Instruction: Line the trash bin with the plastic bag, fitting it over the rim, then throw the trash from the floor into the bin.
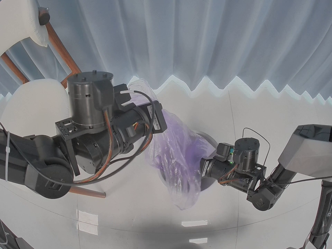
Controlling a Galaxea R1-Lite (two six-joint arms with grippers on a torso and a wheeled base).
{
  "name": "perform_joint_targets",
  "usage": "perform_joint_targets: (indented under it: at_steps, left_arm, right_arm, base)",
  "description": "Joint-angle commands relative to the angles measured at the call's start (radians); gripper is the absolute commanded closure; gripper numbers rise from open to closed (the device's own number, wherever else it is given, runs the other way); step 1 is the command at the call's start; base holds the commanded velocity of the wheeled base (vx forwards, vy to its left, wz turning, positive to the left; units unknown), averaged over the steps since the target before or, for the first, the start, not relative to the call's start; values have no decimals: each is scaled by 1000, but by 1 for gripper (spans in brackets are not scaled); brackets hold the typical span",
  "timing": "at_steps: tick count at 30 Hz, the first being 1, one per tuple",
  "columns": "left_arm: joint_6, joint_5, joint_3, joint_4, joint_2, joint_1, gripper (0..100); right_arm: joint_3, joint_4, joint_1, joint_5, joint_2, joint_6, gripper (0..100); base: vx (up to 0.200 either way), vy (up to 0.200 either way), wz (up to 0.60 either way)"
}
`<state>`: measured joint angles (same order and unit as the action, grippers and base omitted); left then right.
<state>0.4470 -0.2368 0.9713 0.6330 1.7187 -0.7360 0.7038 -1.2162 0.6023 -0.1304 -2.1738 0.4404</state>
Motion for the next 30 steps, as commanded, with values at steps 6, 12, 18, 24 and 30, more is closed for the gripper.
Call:
perform_joint_targets:
  at_steps: [6,12,18,24,30]
  left_arm:
    - [-2,1,-2,22,25,-34,100]
    - [-10,8,9,27,38,-34,100]
    - [-152,143,0,25,61,-8,100]
    - [-387,360,-26,19,98,-2,100]
    - [-633,577,-141,11,102,-74,100]
  right_arm:
    - [69,-2,97,12,-84,18,100]
    - [-155,21,88,49,74,18,100]
    - [-458,138,-4,43,425,21,100]
    - [-405,339,-242,-46,617,23,100]
    - [-254,509,-306,-78,583,38,100]
  base:
    - [0,0,0]
    - [0,0,0]
    - [0,0,0]
    - [0,0,0]
    - [0,0,0]
